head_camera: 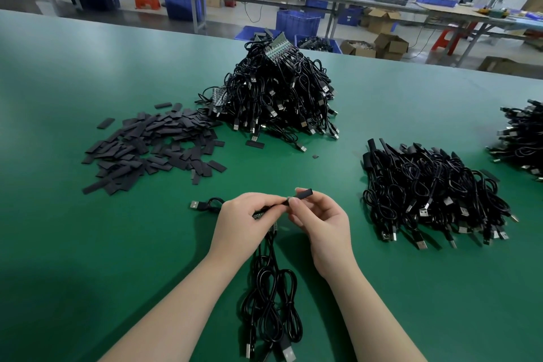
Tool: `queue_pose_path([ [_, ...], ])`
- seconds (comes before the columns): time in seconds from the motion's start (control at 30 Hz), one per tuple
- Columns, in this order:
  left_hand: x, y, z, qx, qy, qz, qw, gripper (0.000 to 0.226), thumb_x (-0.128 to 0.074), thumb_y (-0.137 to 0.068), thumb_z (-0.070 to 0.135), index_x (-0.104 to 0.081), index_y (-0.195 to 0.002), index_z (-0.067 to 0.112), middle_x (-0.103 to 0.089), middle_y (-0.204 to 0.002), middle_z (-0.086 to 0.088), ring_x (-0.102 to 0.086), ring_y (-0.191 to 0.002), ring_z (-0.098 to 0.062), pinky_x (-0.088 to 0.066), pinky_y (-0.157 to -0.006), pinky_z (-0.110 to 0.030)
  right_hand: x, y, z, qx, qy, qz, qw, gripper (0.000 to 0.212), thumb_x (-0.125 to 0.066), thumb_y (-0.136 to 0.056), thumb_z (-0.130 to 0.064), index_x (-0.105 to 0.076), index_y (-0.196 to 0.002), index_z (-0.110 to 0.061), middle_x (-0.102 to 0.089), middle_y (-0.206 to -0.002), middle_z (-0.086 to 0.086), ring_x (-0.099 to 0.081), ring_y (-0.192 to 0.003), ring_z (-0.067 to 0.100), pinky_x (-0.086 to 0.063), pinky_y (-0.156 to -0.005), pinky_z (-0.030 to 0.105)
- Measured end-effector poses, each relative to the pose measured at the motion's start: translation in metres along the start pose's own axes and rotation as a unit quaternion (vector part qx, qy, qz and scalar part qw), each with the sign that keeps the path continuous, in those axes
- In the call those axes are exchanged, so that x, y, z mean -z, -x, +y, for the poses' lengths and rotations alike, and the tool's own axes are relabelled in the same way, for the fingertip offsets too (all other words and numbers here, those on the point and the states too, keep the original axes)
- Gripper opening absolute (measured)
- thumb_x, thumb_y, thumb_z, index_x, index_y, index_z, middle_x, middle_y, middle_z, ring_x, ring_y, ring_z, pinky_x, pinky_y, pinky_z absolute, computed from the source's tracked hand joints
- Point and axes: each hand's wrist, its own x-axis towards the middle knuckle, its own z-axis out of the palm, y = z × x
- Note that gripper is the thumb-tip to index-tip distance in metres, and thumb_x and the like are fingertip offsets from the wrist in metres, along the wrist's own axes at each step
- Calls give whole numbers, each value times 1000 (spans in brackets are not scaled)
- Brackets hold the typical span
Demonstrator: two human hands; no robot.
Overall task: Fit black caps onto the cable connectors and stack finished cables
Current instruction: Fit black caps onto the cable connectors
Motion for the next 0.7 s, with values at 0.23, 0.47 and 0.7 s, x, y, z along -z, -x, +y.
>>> queue_pose_path([
  [0.23, 0, 3, 4, -33, -19, 16, 999, 18, -77, -81, 14, -79, -96, 23, -70, -89, 22, -65, -90, 5, -48, -81, -10, -1, 0, 1, 0, -12, 18, 1000, 16, -74, -84, -4, -77, -83, -20, -72, -75, 2, -68, -70, 12, -55, -69, 20],
  [0.47, 0, 4, 3, -35, -16, 26, 999, 17, -78, -80, 11, -79, -94, 21, -71, -87, 18, -66, -88, 4, -49, -78, -11, -3, 2, 1, 8, 30, -2, 1000, 21, -75, -84, -6, -77, -83, -27, -74, -78, 1, -69, -75, 11, -54, -70, 18],
  [0.7, -1, 3, 2, -36, -19, 13, 999, 23, -77, -81, 10, -78, -100, 23, -66, -92, 29, -64, -92, 7, -46, -82, -7, -5, 5, 0, 50, 53, 5, 997, 37, -74, -87, -8, -65, -118, -27, -76, -85, 7, -72, -83, 14, -56, -77, 23],
])
